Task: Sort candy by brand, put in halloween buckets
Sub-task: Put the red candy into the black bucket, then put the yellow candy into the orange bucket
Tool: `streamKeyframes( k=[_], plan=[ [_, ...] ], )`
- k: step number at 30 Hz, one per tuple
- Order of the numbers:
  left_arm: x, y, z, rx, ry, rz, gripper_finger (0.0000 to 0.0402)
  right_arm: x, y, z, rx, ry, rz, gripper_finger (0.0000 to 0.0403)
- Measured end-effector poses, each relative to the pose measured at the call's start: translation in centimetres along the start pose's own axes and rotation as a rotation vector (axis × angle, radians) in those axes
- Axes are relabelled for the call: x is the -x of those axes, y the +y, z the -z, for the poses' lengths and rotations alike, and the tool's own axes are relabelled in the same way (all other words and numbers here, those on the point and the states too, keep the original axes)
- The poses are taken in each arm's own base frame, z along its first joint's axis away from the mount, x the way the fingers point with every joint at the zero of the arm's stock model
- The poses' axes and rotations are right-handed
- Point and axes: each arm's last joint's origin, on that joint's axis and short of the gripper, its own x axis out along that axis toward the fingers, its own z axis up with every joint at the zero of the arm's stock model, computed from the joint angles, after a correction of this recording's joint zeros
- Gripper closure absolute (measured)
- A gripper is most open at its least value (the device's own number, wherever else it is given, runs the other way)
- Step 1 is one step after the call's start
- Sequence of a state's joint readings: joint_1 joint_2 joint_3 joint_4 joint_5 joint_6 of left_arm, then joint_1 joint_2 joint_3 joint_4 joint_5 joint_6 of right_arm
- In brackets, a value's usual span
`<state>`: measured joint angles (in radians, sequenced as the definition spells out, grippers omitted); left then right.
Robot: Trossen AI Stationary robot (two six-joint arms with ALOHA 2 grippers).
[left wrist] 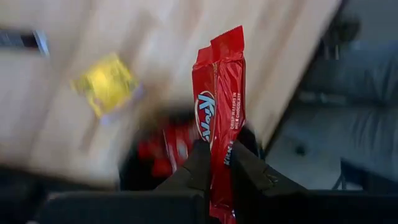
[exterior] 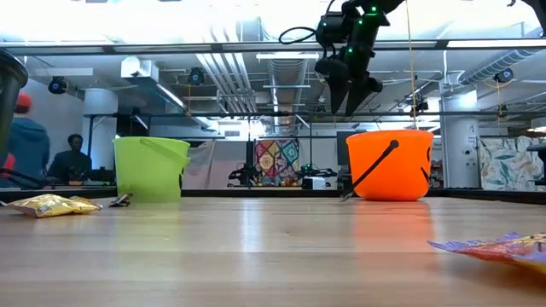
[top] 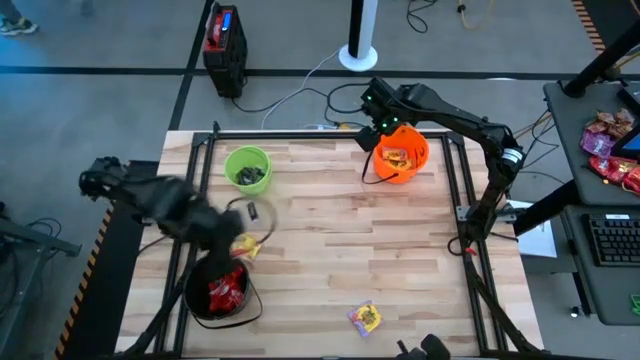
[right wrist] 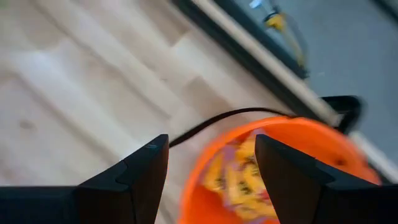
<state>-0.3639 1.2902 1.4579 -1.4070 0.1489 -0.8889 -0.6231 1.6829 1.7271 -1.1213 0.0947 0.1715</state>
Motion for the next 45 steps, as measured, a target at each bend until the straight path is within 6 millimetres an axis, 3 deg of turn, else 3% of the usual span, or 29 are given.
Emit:
streamKeyframes(
  k=[4,9,19,22,28,36,40,45],
  plan=[
    [0.5,-0.5,4.5,-0.011,0.084,-0.017,0.0387,0.1,0.9,0.2,-0.029,0.023,-0.116,0.017],
    [-1.9,-0.4,7.6,-0.088,0.142,-0.103,0.0387,0.4,3.3,0.7,-0.021,0.036,-0.186,0.017],
    [-8.6,2.2,8.6,-0.129,0.18,-0.285,0.0377,2.2,11.7,2.9,0.05,-0.02,-0.332,0.017],
    [-9.5,2.7,8.9,-0.125,0.216,-0.3,0.0365,2.9,14.5,3.5,0.097,-0.063,-0.428,0.017],
    [-9.3,2.4,8.8,-0.2,0.226,-0.26,0.0321,2.8,19.5,4.9,0.235,-0.144,-0.538,0.017],
    [-7.6,1.5,8.6,-0.249,0.187,-0.162,0.0279,-1.7,25.9,5.9,0.377,-0.222,-0.674,0.017],
    [-6.0,1.1,8.6,-0.254,0.152,-0.107,0.0274,-5.5,29.2,6.6,0.423,-0.283,-0.723,0.017],
    [-2.6,0.2,8.8,-0.22,-0.001,-0.03,0.0274,-10.5,31.7,7.3,0.424,-0.331,-0.751,0.0176]
  ],
)
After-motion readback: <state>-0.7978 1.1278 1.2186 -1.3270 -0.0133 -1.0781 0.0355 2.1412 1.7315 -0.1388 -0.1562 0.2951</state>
